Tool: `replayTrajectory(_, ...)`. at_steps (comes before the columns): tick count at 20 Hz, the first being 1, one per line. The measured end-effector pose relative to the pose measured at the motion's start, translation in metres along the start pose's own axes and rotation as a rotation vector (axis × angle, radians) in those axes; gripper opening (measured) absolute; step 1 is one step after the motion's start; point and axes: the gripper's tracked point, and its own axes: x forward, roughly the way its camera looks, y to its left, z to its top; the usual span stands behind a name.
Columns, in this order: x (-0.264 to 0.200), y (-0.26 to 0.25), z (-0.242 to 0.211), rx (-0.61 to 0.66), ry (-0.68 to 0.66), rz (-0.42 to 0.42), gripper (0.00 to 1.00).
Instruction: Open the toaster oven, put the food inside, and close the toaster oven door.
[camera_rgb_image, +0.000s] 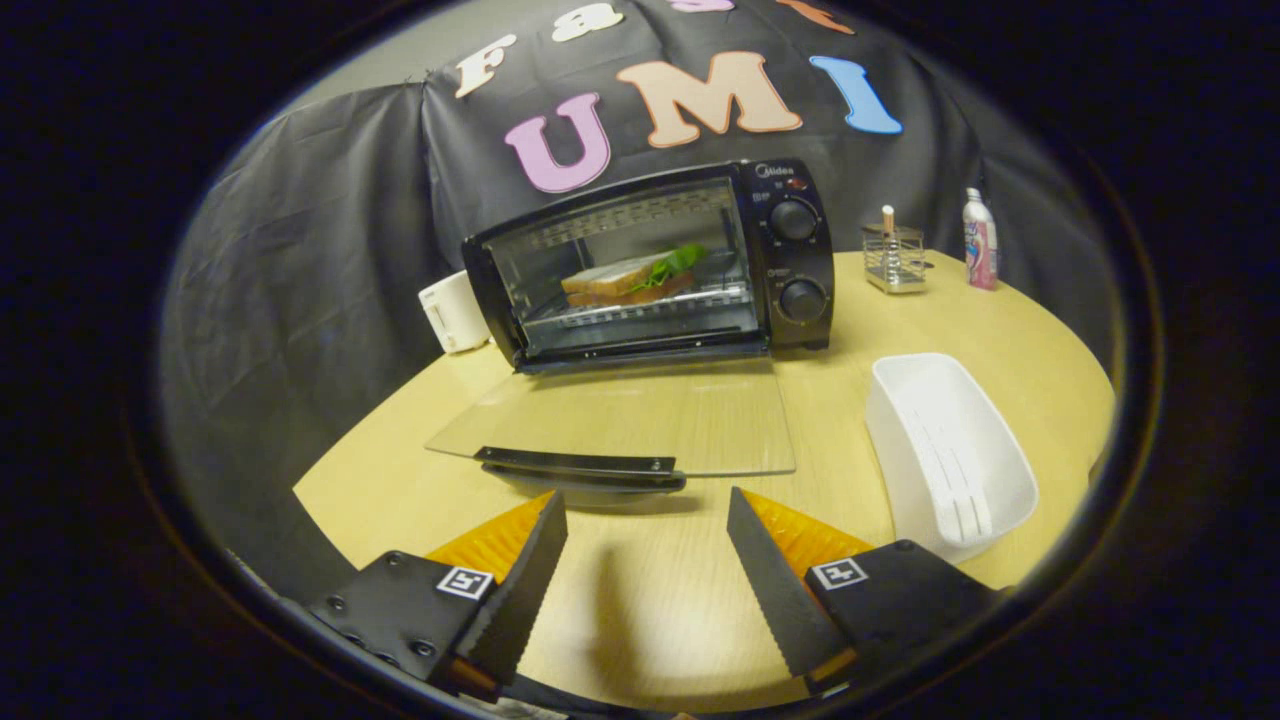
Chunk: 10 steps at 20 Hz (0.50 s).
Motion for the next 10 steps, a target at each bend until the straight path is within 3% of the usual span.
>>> replayTrajectory(10,0.010,-0.004,0.028,0.044,-0.084,-0.003,1.00)
